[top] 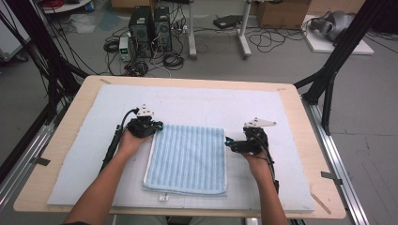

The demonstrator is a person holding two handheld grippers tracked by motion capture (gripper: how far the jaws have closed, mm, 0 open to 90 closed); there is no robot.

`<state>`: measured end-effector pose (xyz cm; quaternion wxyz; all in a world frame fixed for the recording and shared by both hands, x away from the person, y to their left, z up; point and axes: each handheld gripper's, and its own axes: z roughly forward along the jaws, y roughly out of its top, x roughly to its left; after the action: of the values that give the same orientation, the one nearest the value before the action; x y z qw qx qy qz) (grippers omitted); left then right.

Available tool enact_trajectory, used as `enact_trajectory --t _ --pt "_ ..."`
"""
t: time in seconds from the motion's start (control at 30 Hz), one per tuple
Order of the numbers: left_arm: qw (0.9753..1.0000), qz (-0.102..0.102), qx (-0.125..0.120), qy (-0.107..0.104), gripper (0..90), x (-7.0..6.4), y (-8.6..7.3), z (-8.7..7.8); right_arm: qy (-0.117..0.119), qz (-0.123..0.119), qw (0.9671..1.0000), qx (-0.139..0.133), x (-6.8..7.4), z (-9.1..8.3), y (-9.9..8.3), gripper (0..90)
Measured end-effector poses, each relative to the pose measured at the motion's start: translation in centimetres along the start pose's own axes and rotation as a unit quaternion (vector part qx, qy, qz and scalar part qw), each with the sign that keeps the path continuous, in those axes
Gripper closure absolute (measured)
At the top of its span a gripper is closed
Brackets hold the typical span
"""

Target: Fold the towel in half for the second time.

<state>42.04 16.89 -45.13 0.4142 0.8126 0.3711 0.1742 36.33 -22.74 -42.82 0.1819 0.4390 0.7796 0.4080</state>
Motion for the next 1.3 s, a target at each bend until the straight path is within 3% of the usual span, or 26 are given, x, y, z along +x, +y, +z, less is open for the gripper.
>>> enact_trajectory --t 0.13,0.33,0.57,0.6,0.63,0.7,0.8,0.9,1.0,1.17,1.3 --pt "1.0 -0.009 0.002 -0.004 86.0 0.2 0.0 -0.1 0.008 -0.007 0.9997 0.023 0.0 1.9 1.2 19.9" --pt "0.9998 -0.02 0.0 -0.006 86.0 0.3 -0.1 -0.1 0.016 -0.014 0.999 0.039 0.2 3.5 2.6 45.3" --pt "0.9995 -0.03 0.0 -0.011 86.4 0.4 -0.1 -0.1 0.022 -0.013 0.9968 0.075 0.7 5.4 2.3 57.4" --pt "0.9995 -0.03 0.0 -0.012 86.6 0.5 -0.1 -0.1 0.019 -0.019 0.997 0.073 0.7 5.5 2.3 63.0" --pt "0.9994 -0.031 0.0 -0.012 86.7 0.5 -0.1 -0.1 0.03 -0.019 0.9966 0.074 0.8 5.5 2.4 74.0" --pt "0.999 -0.042 0.0 -0.013 87.1 0.6 -0.1 -0.1 0.039 -0.038 0.9956 0.077 1.0 5.5 2.5 83.5" --pt "0.9971 -0.074 -0.009 -0.012 87.5 0.9 -0.2 -0.3 0.022 -0.047 0.9955 0.079 1.2 5.6 3.0 85.6" --pt "0.9956 -0.085 -0.04 -0.005 87.5 1.1 0.3 -0.9 0.004 -0.045 0.997 0.062 1.1 5.6 3.6 85.7" --pt "0.9898 -0.109 -0.091 -0.008 87.6 1.6 1.3 -2.0 -0.009 -0.044 0.9981 0.041 1.0 5.5 4.4 85.7" --pt "0.9837 -0.122 -0.131 -0.012 87.5 2.1 2.0 -3.1 -0.023 -0.039 0.9989 -0.009 1.0 4.8 6.1 85.5" --pt "0.9844 -0.119 -0.128 -0.022 87.4 2.1 1.9 -3.6 -0.021 -0.041 0.9988 -0.013 1.3 4.7 6.3 85.1"
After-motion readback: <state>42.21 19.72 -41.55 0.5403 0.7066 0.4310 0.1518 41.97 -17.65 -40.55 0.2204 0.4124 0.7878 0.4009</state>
